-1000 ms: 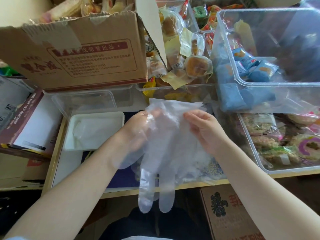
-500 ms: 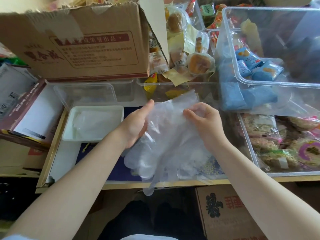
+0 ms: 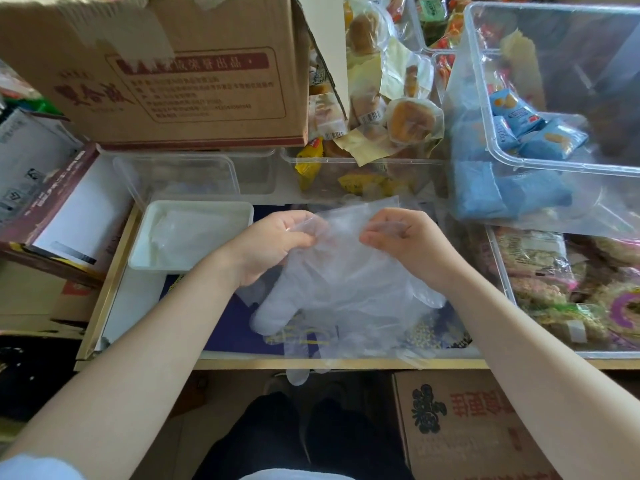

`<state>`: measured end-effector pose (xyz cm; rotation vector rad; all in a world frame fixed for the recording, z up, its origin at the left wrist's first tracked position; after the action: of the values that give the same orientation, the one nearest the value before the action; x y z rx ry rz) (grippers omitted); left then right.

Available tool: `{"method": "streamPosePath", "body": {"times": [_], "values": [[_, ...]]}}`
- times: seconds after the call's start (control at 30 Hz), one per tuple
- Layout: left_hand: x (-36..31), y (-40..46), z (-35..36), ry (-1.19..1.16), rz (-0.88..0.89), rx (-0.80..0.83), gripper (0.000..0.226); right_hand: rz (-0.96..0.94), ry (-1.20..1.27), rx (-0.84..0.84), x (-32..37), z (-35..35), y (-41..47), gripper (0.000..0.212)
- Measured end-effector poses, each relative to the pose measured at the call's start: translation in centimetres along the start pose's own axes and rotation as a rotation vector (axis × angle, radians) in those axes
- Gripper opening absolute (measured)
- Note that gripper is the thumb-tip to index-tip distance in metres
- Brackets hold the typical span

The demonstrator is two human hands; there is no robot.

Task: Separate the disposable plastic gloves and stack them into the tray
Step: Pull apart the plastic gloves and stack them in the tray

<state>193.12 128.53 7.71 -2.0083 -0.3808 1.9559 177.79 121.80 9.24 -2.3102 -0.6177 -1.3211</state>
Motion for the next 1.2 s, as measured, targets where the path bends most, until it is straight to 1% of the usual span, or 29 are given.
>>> {"method": "streamPosePath", "body": {"times": [0.07, 0.13, 0.17, 0.23, 0.27, 0.3, 0.33, 0.4, 0.43, 0.47, 0.53, 0.6, 0.67, 0.73, 0.87, 0.93, 0.97, 1.0, 1.03, 1.1, 1.13, 1.2], "values": [[-0.2, 0.1, 0.4, 0.02, -0.008, 0.022, 0.031, -0.011, -0.043, -0.023, 0.0, 0.0, 0.3, 0.012], [-0.3, 0.1, 0.8, 0.025, 0.0, 0.028, 0.03, -0.005, -0.036, -0.074, -0.1, 0.3, 0.5, 0.006], [-0.4, 0.2, 0.9, 0.013, 0.011, 0.029, 0.029, 0.017, -0.009, -0.111, -0.4, 0.4, 0.5, 0.015], [-0.4, 0.3, 0.7, -0.036, 0.024, 0.026, 0.029, 0.123, 0.123, -0.13, -1.6, 0.5, 0.5, 0.049], [-0.3, 0.3, 0.4, -0.072, 0.022, 0.025, 0.029, 0.202, 0.234, -0.091, -2.5, 0.8, 0.3, 0.063], [-0.2, 0.4, 0.2, -0.117, 0.021, 0.026, 0.029, 0.271, 0.342, -0.01, -3.2, 1.4, 0.1, 0.072], [-0.1, 0.4, -0.1, -0.164, 0.026, 0.019, 0.029, 0.317, 0.41, 0.097, -3.7, 2.1, -0.3, 0.072], [0.0, 0.5, -0.8, -0.249, 0.047, -0.029, 0.028, 0.333, 0.425, 0.264, -3.9, 3.1, -1.1, 0.05], [0.1, 0.5, -1.1, -0.28, 0.057, -0.063, 0.028, 0.319, 0.432, 0.294, -3.9, 3.5, -1.2, 0.041], [0.4, 0.4, -1.5, -0.304, 0.061, -0.087, 0.027, 0.298, 0.448, 0.297, -4.0, 3.7, -1.1, 0.036], [1.2, 0.2, -1.6, -0.304, 0.051, -0.073, 0.024, 0.23, 0.443, 0.241, -4.0, 3.8, -0.6, 0.026], [2.5, -0.2, -1.8, -0.199, -0.002, -0.048, 0.02, 0.175, 0.409, 0.172, -3.9, 3.5, -0.1, 0.01], [4.1, -0.6, -2.6, -0.057, -0.09, -0.03, 0.015, 0.145, 0.384, 0.136, -4.0, 3.1, 0.2, 0.012], [5.4, -1.1, -3.2, 0.01, -0.152, 0.004, 0.008, 0.11, 0.324, 0.119, -3.9, 2.8, 0.4, 0.016], [6.6, -1.4, -4.3, 0.193, -0.189, 0.008, 0.007, 0.114, 0.269, 0.161, -3.5, 3.8, 0.5, 0.008], [6.5, -1.0, -4.0, 0.227, -0.195, -0.014, 0.015, 0.113, 0.235, 0.204, -3.4, 4.8, 0.6, 0.005], [6.2, -0.7, -3.8, 0.207, -0.178, -0.057, 0.019, 0.109, 0.216, 0.213, -3.5, 5.3, 0.6, 0.004], [5.7, -0.5, -3.7, 0.165, -0.144, -0.128, 0.017, 0.108, 0.199, 0.211, -3.6, 5.7, 0.7, 0.004], [5.1, -0.3, -3.8, 0.127, -0.099, -0.222, 0.014, 0.112, 0.19, 0.197, -3.7, 6.0, 0.7, 0.004], [4.5, -0.1, -4.6, 0.117, -0.028, -0.408, 0.016, 0.129, 0.205, 0.169, -4.1, 6.5, 0.3, 0.003], [4.5, -0.2, -5.1, 0.128, -0.019, -0.471, 0.017, 0.16, 0.239, 0.174, -4.4, 6.9, -0.1, 0.011], [5.0, -0.4, -6.4, 0.129, -0.034, -0.571, 0.018, 0.245, 0.273, 0.254, -5.3, 8.3, -1.2, 0.028]]}}
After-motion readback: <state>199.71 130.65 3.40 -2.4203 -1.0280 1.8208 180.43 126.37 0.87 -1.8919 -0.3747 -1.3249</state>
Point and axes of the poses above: each hand's wrist, its own y-axis towards the middle knuckle, its own z-axis out of the palm, x = y × z, the point moved 8 cm from there along y, towards the middle knuckle, and after that the axes turned 5 degrees about -y, right-handed, at the moved point
